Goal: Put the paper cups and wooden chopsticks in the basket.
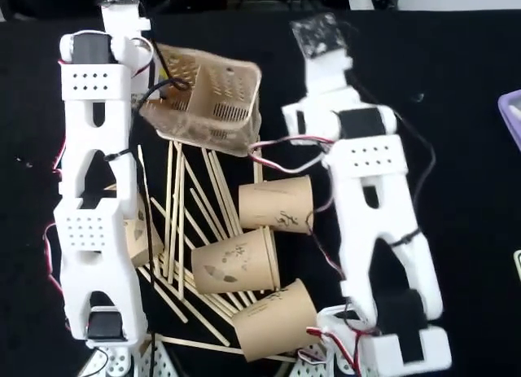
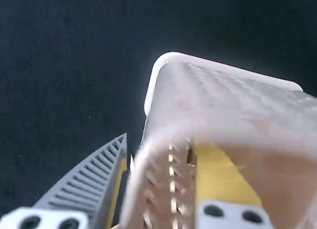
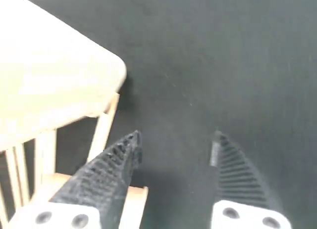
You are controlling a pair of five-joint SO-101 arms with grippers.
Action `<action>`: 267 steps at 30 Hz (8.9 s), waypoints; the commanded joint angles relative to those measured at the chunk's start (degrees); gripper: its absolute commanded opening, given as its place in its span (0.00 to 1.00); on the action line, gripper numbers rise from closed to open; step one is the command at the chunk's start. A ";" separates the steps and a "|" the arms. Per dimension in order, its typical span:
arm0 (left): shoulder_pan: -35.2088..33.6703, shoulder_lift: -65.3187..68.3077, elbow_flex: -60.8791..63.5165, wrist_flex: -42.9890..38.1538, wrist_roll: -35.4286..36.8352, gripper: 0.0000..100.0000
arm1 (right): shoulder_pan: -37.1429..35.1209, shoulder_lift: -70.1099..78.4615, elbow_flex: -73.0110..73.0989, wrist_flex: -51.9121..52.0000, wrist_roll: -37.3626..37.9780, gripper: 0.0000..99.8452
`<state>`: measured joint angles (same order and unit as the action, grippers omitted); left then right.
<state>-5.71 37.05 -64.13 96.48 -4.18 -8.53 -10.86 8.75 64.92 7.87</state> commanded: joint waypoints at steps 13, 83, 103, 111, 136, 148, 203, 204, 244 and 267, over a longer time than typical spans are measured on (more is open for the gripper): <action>-3.91 5.19 -6.29 -2.11 -5.89 0.21 | -6.77 17.71 -37.41 16.79 -7.12 0.24; -22.46 -30.59 10.15 4.57 -2.37 0.22 | 0.97 -27.30 6.55 23.56 0.00 0.26; -21.93 -53.19 88.13 -26.11 -1.85 0.22 | -9.76 -42.15 51.65 -3.96 -2.46 0.27; -22.20 -53.01 90.59 -27.69 -1.85 0.22 | -11.43 -42.59 55.34 -7.65 -2.02 0.09; -21.76 -52.75 94.37 -27.69 -1.85 0.22 | -11.87 -30.64 -15.69 8.97 20.22 0.01; -21.76 -52.92 98.24 -32.18 -1.85 0.22 | -12.40 6.37 -45.32 20.22 43.43 0.01; -22.29 -53.36 98.51 -31.91 -1.85 0.22 | -18.55 41.45 -78.20 14.33 21.80 0.19; -22.29 -53.36 98.51 -31.91 -1.85 0.22 | -18.73 41.19 -79.34 14.07 21.80 0.19; -22.20 -53.36 98.51 -31.91 -1.85 0.22 | -21.89 45.49 -95.96 32.26 22.15 0.19; -22.20 -53.36 98.51 -31.91 -1.85 0.22 | -18.29 47.78 -97.71 35.16 22.15 0.12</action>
<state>-28.04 -14.11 34.68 64.92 -6.46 -28.40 38.37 -85.49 99.12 30.11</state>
